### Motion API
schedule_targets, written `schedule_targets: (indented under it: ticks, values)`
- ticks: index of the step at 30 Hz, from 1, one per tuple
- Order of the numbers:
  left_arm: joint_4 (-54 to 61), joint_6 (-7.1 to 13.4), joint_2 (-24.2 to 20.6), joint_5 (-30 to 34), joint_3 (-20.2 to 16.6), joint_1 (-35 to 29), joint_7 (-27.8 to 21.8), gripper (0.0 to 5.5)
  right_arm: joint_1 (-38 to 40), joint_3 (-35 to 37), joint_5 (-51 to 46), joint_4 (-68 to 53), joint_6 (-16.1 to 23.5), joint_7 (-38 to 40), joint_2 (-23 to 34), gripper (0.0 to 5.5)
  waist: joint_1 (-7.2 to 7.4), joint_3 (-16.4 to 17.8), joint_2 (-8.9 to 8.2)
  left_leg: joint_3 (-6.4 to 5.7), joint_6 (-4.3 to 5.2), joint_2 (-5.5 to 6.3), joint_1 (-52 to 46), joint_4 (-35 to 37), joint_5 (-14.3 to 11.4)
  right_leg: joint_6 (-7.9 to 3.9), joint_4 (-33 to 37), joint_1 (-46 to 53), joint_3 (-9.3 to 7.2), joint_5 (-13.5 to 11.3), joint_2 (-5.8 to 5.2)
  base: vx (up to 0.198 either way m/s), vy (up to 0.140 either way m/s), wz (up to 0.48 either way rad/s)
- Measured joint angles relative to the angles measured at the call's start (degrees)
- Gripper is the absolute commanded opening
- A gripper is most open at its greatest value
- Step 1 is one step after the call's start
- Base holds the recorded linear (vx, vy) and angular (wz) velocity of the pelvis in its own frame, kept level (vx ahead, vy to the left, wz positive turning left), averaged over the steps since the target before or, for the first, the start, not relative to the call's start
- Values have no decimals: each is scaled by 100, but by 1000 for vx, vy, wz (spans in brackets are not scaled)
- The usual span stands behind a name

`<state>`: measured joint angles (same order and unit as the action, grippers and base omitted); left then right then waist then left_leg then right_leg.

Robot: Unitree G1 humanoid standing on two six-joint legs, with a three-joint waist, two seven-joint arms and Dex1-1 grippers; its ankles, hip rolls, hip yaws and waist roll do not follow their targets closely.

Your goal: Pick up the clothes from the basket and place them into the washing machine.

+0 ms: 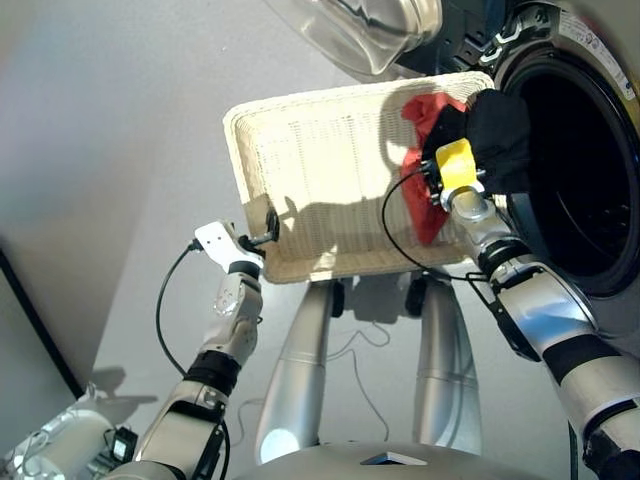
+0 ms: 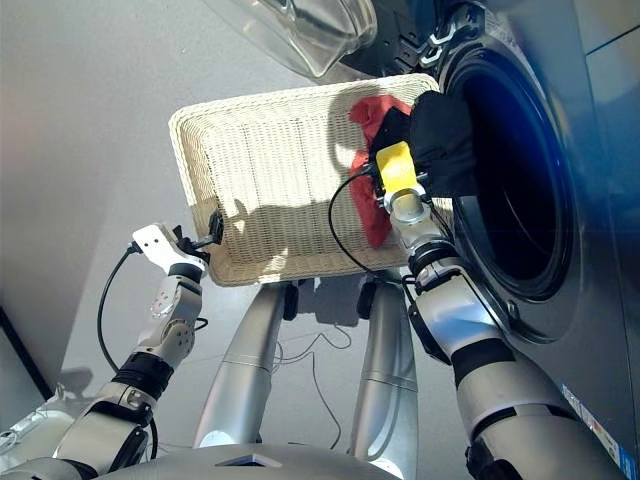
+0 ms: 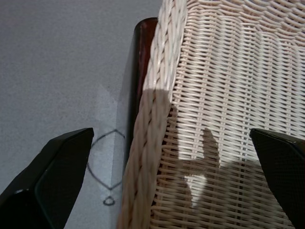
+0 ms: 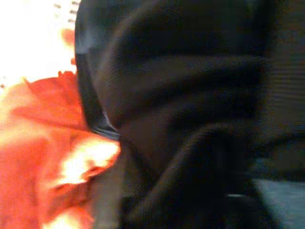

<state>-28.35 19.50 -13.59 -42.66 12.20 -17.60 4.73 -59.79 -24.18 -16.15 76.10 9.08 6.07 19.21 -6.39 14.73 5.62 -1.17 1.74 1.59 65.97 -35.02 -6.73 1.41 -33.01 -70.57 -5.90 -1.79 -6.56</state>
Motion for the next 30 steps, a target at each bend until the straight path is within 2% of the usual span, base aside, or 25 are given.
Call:
schedule_targets:
  ticks: [2,6,9,11,12,13,16,20,23,26,27,28,30]
  values:
    - [-1,-2,0,0,0,7,-1,550,15,111,-114,9,-9,-39,-15,0,-5,-7,11,4,2,0,-70,35,7,0,9,51,9,0,0,0,0,0]
    - [-3,-4,0,0,-1,21,-6,550,143,434,-516,-36,-7,-54,-55,0,-4,-14,22,97,-6,-5,-284,126,22,7,54,207,66,-6,8,0,0,0]
    - [-3,-2,-2,0,-8,54,-8,550,486,691,-916,-441,42,-34,-34,0,-1,-20,31,140,-22,-18,-477,228,29,-5,168,387,105,-34,29,0,0,0]
    - [-7,-1,-5,0,-36,97,-2,550,751,919,-1225,-920,59,13,68,0,82,-23,36,187,-44,-18,-602,301,40,-36,272,492,146,-73,45,0,0,0]
    - [-3,4,-8,1,-62,137,-4,550,967,1124,-1401,-1318,156,71,77,0,46,-24,38,217,-52,-6,-646,322,42,-46,329,540,172,-101,64,0,0,0]
    - [-5,3,-10,0,-88,169,4,550,1143,1300,-1606,-1682,219,159,88,0,112,-21,34,265,-71,-13,-694,347,46,-57,366,573,220,-121,105,-14,29,-207]
    - [-5,12,-10,1,-127,248,15,550,1733,1947,-1905,-2801,588,498,90,0,183,-18,33,424,-126,-39,-833,399,33,-69,435,648,362,-191,101,-17,16,-224]
    - [5,54,-12,10,-131,274,14,550,1704,2927,-2031,-3082,1024,1235,284,0,221,-10,53,522,-206,16,-949,490,20,-165,545,730,467,-219,104,6,28,-49]
    - [-1,60,-12,12,-107,365,20,550,1421,3772,-2073,-3176,1602,2018,426,0,224,6,84,597,-237,17,-963,492,32,-201,612,733,557,-289,107,0,0,0]
    - [5,67,-10,87,-23,382,24,550,1338,4055,-1848,-3239,1939,2909,563,0,207,64,198,611,-244,42,-972,485,36,-186,607,739,595,-317,109,0,0,0]
    - [7,74,-10,118,-11,399,23,550,1347,4117,-1779,-3231,1933,3089,567,522,195,79,229,612,-253,47,-975,484,31,-191,605,742,601,-316,108,0,0,0]
    - [7,92,-10,117,-13,420,27,550,1375,4119,-1758,-3222,1917,3214,575,550,198,84,239,615,-259,47,-979,477,28,-196,604,747,602,-318,107,0,0,0]
    - [5,106,-10,119,-11,441,26,550,1396,4031,-1664,-2987,1839,3190,621,550,231,86,241,611,-266,47,-1017,475,23,-204,607,794,607,-313,107,0,0,0]
